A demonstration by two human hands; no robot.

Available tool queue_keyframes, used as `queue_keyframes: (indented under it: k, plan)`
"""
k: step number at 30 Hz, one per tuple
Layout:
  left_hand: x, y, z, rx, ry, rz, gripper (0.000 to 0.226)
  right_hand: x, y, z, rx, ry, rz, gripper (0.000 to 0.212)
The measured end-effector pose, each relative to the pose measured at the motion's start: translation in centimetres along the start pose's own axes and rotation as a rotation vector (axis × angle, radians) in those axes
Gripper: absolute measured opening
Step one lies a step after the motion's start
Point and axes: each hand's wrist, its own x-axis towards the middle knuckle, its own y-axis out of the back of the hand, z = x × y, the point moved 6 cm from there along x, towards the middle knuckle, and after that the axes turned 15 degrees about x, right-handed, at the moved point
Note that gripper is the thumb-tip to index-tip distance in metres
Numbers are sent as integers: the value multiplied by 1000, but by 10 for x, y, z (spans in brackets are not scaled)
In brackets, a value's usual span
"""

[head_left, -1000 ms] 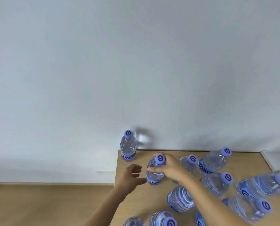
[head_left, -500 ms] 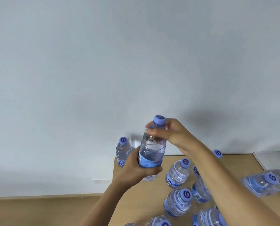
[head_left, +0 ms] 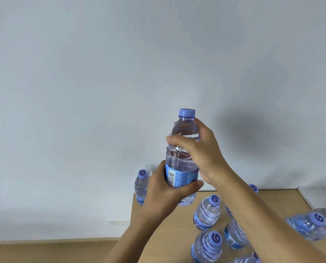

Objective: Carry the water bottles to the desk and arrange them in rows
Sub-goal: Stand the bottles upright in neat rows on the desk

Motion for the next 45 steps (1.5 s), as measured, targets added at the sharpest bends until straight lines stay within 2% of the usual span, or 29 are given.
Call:
queue_keyframes:
  k: [3, 6, 8, 10, 13, 17, 21, 26, 29, 33, 36, 40, 45]
  plan:
    - [-2, -1, 6, -74, 44, -143, 40, 6, 2, -4, 110, -54, -74, 28]
    - [-3, -4, 12, -141, 38, -272, 47, 11, 4, -4, 263, -164, -140, 45]
    - [-2, -2, 12, -148, 44, -248, 48, 11, 2, -7, 300, -197, -199, 46]
    - [-2, -1, 11, -135, 50, -195, 46, 9, 1, -10, 250, -184, -188, 36]
    - [0, 2, 11, -75, 30, -97, 48, 6, 4, -13, 41, -58, -53, 35]
    - [-2, 2, 14, -6, -7, -25, 54, -2, 5, -9, 2, 5, 84, 40]
    - [-4, -2, 14, -35, -4, -79, 55, 2, 6, -14, 71, 3, 41, 30]
    - [-6, -7, 16, -171, 39, -264, 57, 7, 3, -17, 143, -81, -120, 28]
    - [-4, -8, 14, -206, 52, -308, 64, 8, 2, -19, 232, -113, -193, 33]
    - [-3, -6, 11, -177, 54, -246, 65, 7, 3, -17, 181, -149, -169, 41]
    - [-4, -3, 14, -106, 41, -147, 59, 4, 6, -20, 42, -60, -73, 36]
    - [-4, 2, 18, 65, 1, 10, 53, -5, 7, -22, -50, 38, 58, 42]
    - [-9, -2, 22, 76, -19, 47, 53, -9, 8, -23, -49, 118, 166, 34]
